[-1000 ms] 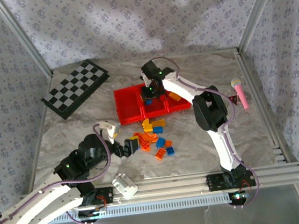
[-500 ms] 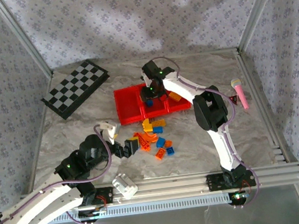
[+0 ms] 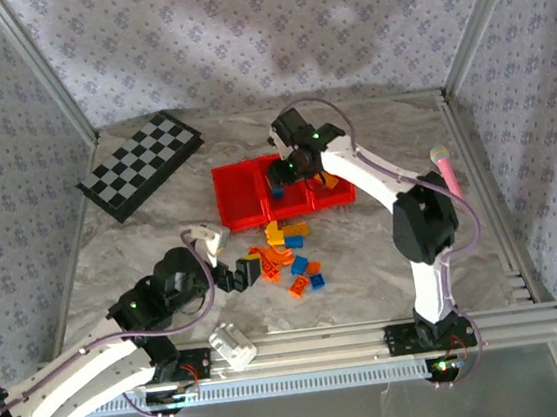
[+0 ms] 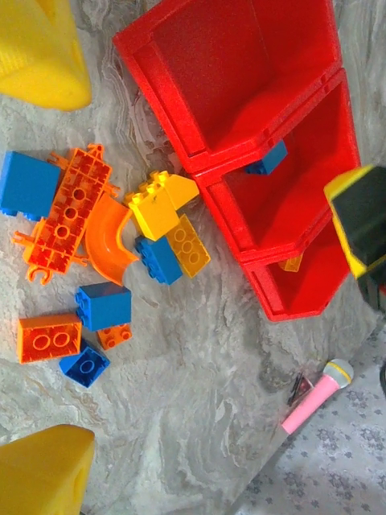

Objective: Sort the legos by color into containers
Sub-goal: Place the lego in the container, then pick up the lego from the bottom-center of the table.

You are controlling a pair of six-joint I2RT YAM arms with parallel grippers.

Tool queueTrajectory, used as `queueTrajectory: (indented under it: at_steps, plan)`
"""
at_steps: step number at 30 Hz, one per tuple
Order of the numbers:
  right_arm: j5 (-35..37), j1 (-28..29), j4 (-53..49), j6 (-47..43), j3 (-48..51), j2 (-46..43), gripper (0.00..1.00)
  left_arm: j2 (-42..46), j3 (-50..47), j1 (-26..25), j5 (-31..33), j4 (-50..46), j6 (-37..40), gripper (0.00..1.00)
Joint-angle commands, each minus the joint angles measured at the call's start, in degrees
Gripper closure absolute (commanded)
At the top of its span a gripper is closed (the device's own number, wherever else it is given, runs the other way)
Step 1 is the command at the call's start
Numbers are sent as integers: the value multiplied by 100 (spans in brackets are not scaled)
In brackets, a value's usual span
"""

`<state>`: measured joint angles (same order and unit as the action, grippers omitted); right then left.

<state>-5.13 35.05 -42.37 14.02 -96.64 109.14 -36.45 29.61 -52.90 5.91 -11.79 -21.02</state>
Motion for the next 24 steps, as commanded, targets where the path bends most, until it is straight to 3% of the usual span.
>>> queueTrajectory:
  at_steps: [1,6,11,17,24]
  plan:
    - [250,88,96,127,903,-656,48,-108,28,-27,108,362,272,0]
    - [443,272,78,474,2176,-1551,48,-378,106,-21,160,530,616,0]
    - [720,837,-87,1264,3278,-2352,47,-673,148,7,71,760,813,0]
    - [489,1280,53,2040,4217,-2641,44,-838,221,49,-171,819,810,0]
    - [452,1791,78,2419,4353,-2522,42,-725,205,289,-577,571,335,0]
